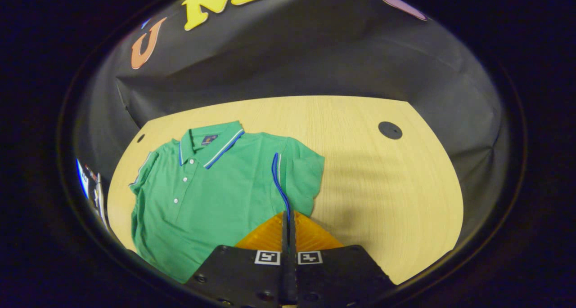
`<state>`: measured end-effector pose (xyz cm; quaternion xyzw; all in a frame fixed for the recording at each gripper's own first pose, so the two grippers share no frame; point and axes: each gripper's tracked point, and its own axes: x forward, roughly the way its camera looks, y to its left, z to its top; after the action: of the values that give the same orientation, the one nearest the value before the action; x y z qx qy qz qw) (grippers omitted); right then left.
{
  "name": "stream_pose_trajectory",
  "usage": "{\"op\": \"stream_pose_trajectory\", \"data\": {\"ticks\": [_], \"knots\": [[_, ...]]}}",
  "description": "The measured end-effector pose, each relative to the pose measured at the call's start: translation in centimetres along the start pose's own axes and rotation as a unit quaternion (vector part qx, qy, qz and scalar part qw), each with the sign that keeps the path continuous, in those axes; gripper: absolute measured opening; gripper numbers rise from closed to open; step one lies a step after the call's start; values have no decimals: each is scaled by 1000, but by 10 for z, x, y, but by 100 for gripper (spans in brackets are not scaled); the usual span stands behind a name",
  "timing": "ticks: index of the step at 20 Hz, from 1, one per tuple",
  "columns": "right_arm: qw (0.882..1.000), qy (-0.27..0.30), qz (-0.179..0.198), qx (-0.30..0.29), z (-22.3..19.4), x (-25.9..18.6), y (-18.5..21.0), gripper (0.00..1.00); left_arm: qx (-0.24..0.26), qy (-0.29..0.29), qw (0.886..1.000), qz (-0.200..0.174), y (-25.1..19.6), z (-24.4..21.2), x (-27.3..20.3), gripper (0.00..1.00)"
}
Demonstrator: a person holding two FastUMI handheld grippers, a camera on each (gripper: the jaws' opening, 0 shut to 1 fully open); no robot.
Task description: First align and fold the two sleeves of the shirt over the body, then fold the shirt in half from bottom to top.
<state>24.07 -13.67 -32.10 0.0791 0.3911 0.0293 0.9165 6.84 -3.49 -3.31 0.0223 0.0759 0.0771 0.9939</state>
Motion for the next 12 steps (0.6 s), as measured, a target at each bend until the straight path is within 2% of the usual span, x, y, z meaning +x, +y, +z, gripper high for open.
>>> {"op": "stream_pose_trajectory", "data": {"ticks": [7, 12], "knots": [[999, -48, 17, 10, 41, -40, 22, 0, -17, -4, 1000, 9, 12, 1, -7, 100], [997, -71, 38, 0, 65, -54, 65, 0, -23, -13, 999, 24, 30, 4, -15, 100]]}}
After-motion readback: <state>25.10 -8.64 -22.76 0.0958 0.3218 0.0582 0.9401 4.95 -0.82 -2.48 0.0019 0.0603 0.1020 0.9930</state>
